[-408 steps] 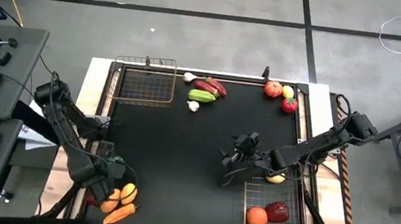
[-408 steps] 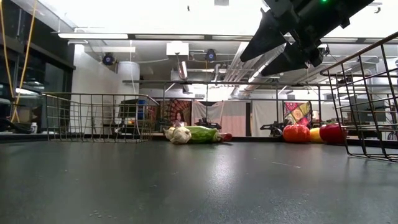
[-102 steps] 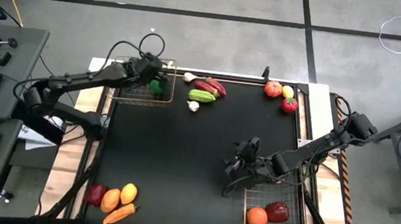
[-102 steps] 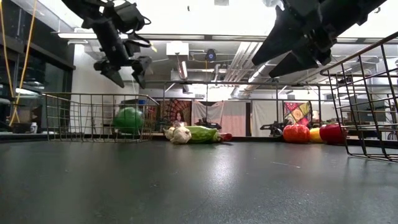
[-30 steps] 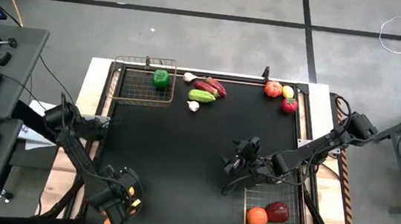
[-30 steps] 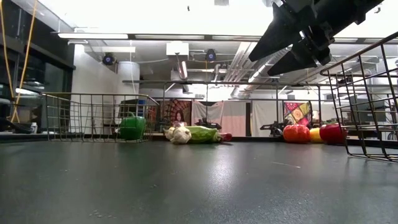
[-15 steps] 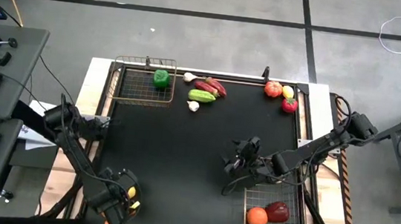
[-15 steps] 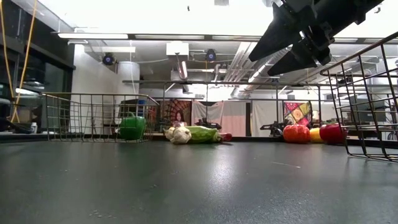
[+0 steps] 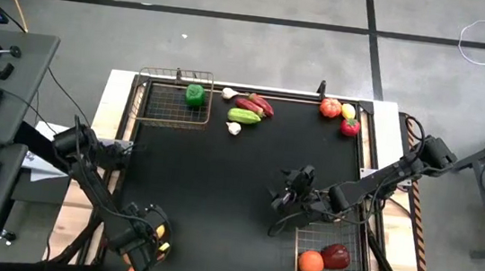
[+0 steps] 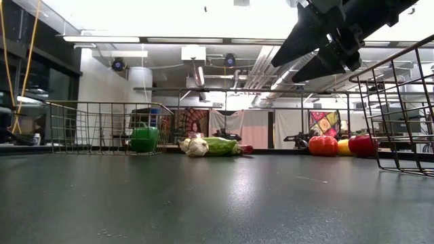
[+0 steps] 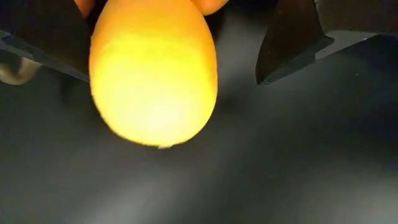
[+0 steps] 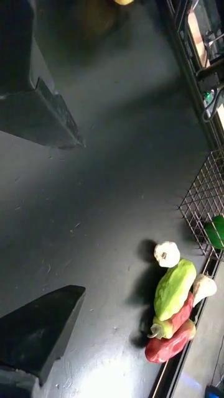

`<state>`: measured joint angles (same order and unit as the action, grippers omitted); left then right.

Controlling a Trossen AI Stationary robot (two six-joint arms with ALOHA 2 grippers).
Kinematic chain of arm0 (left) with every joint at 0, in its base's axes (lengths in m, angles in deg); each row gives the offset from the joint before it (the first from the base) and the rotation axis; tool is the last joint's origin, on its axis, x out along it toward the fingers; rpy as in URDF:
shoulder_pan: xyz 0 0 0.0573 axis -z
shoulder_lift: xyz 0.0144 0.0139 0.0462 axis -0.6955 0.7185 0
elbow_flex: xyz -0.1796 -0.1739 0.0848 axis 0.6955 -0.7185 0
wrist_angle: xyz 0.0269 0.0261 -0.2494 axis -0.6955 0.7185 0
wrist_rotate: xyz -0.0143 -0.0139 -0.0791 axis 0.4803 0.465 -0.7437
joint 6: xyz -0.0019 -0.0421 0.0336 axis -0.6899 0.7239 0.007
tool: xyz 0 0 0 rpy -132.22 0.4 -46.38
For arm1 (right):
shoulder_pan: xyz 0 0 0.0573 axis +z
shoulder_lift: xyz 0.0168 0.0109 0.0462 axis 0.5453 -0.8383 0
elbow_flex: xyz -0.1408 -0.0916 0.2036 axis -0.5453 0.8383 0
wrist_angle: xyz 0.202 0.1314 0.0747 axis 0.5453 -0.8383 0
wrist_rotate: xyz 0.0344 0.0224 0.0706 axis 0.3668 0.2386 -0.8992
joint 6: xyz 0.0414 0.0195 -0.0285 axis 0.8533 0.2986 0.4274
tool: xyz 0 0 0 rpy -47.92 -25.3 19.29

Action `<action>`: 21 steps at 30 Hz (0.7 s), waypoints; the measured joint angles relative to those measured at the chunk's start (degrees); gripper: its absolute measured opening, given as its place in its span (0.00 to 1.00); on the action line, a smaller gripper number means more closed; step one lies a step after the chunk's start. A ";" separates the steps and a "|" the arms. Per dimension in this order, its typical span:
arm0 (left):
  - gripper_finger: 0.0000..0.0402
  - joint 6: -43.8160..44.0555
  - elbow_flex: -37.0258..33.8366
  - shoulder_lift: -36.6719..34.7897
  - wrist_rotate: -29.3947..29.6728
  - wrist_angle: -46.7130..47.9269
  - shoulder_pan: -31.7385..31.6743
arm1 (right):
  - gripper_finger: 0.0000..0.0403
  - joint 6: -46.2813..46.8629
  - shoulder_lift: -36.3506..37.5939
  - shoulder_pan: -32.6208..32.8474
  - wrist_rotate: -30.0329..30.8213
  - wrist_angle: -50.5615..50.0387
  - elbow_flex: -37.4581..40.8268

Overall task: Sort produce into baskets
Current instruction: Put the bottom yellow lemon into the bottom wire basket

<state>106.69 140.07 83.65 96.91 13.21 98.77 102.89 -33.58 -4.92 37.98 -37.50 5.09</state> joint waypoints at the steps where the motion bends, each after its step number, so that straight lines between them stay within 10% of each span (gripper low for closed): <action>1: 0.99 -0.06 -0.14 0.00 0.00 0.10 0.00 | 0.91 0.00 0.00 0.00 0.00 0.00 0.00; 7: 0.89 -2.49 -0.18 0.00 0.42 0.16 -0.45 | 0.91 0.00 0.00 0.00 0.00 -0.02 0.00; 14: 0.54 -6.66 -0.14 -0.07 1.86 0.27 -2.06 | 0.91 0.00 0.00 0.00 0.00 0.00 0.00; 21: 0.53 -15.71 1.84 -3.69 11.81 0.59 -5.64 | 0.91 -5.50 1.65 2.02 4.34 0.98 -2.08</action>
<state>90.98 141.91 79.96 108.72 13.81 93.12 97.39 -31.92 -2.90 42.32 -36.51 3.02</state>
